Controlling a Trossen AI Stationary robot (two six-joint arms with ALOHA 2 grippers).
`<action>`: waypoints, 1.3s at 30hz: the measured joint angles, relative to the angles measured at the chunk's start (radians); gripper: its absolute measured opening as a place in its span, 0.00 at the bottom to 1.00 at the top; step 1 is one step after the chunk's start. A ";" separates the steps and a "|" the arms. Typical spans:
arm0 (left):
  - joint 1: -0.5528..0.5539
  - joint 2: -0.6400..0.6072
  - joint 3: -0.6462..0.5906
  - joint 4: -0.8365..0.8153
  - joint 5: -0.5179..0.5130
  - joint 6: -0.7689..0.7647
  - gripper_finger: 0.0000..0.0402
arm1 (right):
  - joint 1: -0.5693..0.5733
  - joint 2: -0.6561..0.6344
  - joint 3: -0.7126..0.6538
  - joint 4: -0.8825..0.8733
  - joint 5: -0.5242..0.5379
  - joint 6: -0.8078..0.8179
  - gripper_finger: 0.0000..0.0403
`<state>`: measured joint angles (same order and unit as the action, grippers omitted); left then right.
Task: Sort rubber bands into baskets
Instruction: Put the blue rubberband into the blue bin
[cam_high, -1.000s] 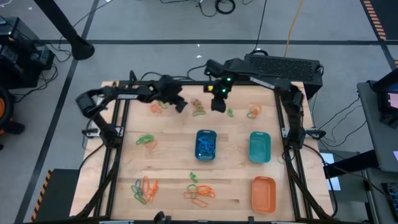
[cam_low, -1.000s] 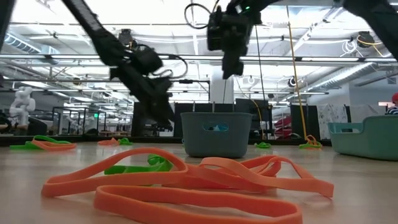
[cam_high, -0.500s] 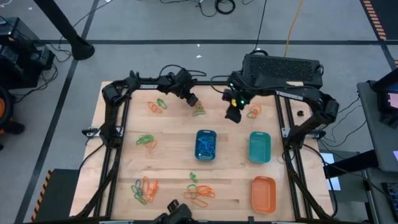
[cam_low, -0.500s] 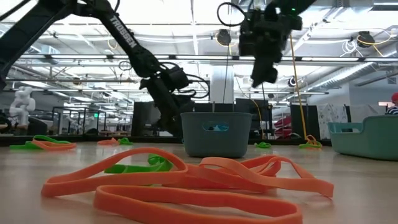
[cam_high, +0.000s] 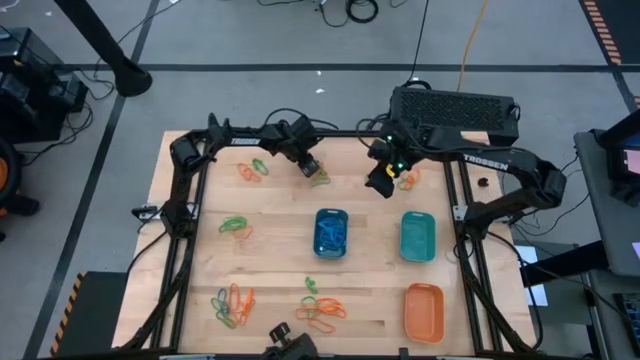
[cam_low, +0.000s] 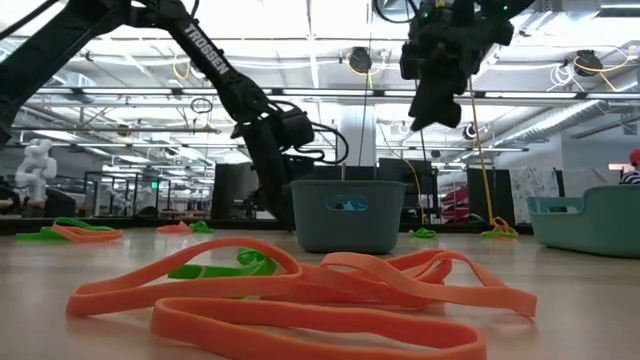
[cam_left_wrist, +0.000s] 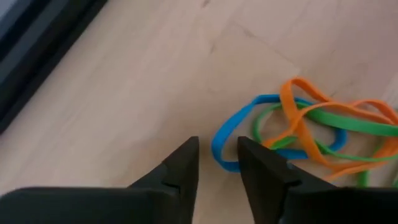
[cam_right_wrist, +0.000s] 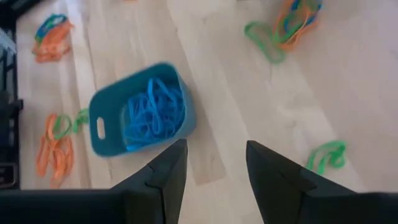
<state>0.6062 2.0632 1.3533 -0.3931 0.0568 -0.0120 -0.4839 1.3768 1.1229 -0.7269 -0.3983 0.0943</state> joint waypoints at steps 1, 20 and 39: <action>0.000 0.000 0.000 0.002 0.002 0.000 0.24 | 0.000 -0.005 0.000 0.012 0.008 0.002 0.39; 0.002 -0.219 -0.001 0.021 -0.025 0.049 0.01 | 0.001 -0.031 0.000 0.111 0.008 0.033 0.39; -0.050 -0.372 -0.001 0.016 0.232 0.045 0.00 | 0.001 0.034 0.002 0.600 0.139 0.102 0.39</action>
<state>0.5559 1.6909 1.3521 -0.3767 0.2886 0.0326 -0.4832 1.4113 1.1244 -0.1268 -0.2596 0.1965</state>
